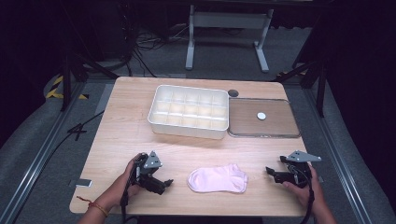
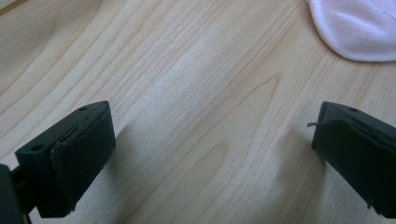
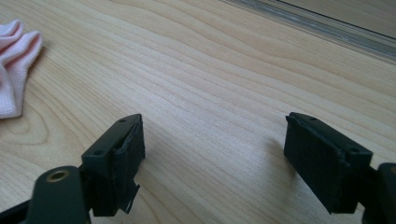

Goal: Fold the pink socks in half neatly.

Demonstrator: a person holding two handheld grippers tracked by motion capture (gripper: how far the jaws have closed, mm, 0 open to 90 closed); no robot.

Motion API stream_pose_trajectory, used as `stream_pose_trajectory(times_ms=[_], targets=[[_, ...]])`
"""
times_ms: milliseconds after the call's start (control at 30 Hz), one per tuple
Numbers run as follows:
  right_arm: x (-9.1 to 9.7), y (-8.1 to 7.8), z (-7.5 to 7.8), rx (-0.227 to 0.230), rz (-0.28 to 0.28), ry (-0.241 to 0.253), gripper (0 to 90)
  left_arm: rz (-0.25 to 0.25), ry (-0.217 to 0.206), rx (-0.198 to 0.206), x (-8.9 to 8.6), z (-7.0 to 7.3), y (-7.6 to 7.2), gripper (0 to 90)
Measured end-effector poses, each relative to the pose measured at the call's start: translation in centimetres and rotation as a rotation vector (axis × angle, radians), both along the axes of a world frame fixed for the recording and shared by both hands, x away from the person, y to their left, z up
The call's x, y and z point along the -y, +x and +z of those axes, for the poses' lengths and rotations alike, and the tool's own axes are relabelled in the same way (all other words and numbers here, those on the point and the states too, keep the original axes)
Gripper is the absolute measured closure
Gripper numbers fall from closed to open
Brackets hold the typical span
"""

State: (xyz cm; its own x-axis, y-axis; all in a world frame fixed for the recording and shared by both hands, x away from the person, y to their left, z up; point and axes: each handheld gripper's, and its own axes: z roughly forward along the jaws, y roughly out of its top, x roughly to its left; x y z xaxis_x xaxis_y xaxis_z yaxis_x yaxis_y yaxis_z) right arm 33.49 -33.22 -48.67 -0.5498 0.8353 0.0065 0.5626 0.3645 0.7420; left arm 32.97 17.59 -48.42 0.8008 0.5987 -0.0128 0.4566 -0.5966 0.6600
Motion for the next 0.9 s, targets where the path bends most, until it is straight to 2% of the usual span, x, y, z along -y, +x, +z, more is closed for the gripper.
stream_pose_trajectory(times_ms=[767, 900], targets=[[0.11, -0.06, 0.07, -0.009, 0.000, 0.002, 20.9, -0.030, -0.003, 0.001, -0.20, -0.02, 0.18, 0.0], [0.32, -0.08, 0.12, -0.010, -0.001, 0.001, 23.0, -0.033, -0.004, 0.000, -0.21, -0.02, 0.19, 0.0]])
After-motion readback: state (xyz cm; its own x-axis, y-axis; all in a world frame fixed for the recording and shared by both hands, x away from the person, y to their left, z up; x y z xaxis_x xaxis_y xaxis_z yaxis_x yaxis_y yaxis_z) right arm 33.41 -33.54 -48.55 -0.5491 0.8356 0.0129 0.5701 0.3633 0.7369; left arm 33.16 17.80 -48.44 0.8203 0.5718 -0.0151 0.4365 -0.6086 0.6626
